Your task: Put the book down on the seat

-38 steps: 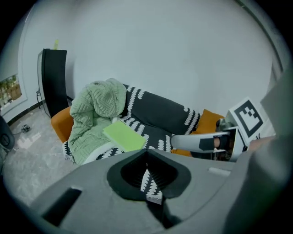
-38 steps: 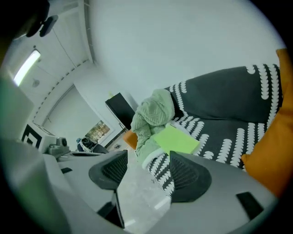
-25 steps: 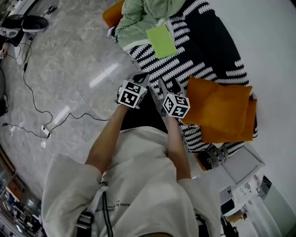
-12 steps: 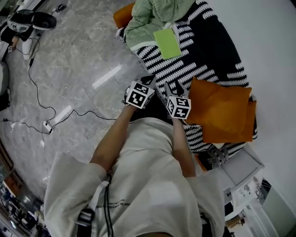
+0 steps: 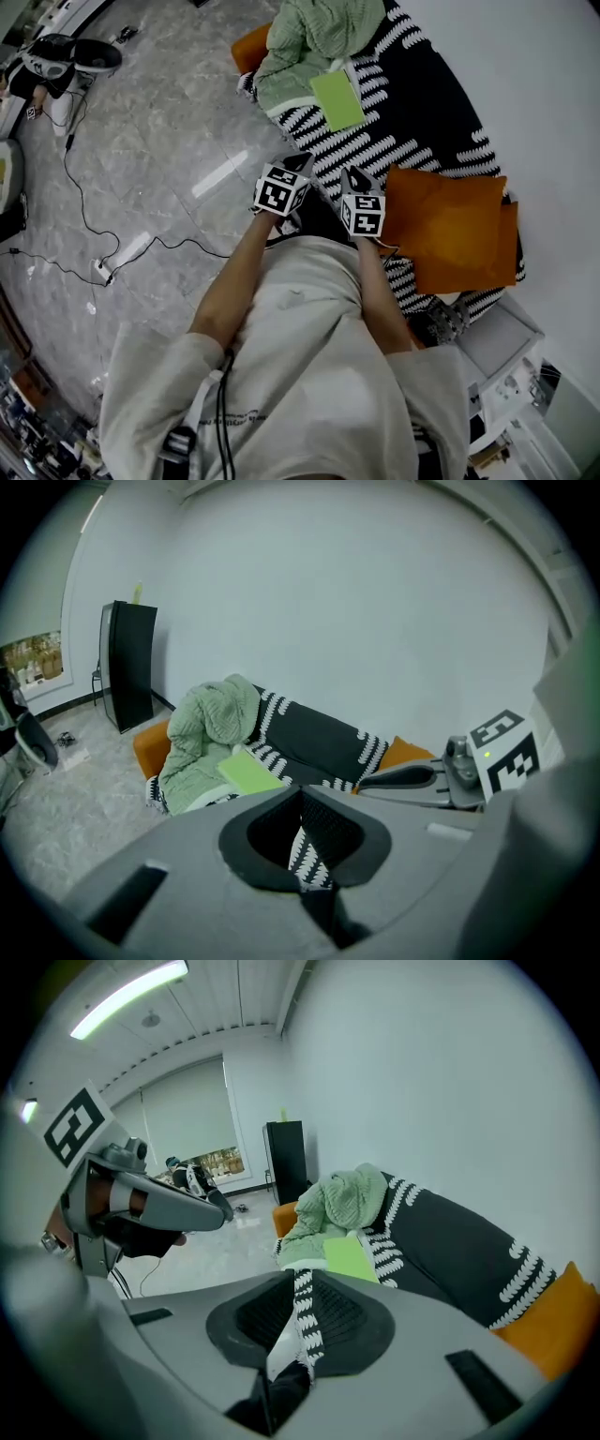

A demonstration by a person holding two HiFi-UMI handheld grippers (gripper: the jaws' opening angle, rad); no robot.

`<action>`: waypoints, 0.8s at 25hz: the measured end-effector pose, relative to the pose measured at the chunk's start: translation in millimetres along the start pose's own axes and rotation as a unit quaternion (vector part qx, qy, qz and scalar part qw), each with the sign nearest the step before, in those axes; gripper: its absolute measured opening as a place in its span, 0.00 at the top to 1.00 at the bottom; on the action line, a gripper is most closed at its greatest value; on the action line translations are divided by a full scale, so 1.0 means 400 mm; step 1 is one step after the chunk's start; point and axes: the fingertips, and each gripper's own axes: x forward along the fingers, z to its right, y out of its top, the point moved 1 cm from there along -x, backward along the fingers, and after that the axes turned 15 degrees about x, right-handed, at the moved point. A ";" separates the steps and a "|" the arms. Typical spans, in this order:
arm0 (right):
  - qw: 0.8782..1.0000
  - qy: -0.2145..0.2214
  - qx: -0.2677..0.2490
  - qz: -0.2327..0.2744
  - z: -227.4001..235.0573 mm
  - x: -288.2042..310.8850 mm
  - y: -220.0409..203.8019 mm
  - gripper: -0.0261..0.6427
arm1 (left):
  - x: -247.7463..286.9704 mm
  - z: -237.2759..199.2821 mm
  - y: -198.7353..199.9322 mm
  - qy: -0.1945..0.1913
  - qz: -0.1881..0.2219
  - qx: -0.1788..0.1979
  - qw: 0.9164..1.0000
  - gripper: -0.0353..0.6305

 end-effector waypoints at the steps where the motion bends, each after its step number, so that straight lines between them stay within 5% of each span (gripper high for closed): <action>1: 1.000 -0.003 -0.004 0.002 0.003 -0.002 0.004 0.88 | -0.004 0.002 0.004 0.001 0.005 0.004 1.000 0.94; 11: 0.998 -0.055 -0.013 0.001 0.061 0.001 -0.006 0.95 | -0.019 0.013 -0.022 0.008 -0.015 0.037 0.999 0.93; 20: 0.999 -0.043 -0.016 -0.005 0.043 0.027 -0.015 0.95 | -0.022 0.005 -0.033 0.014 -0.012 0.028 0.999 0.94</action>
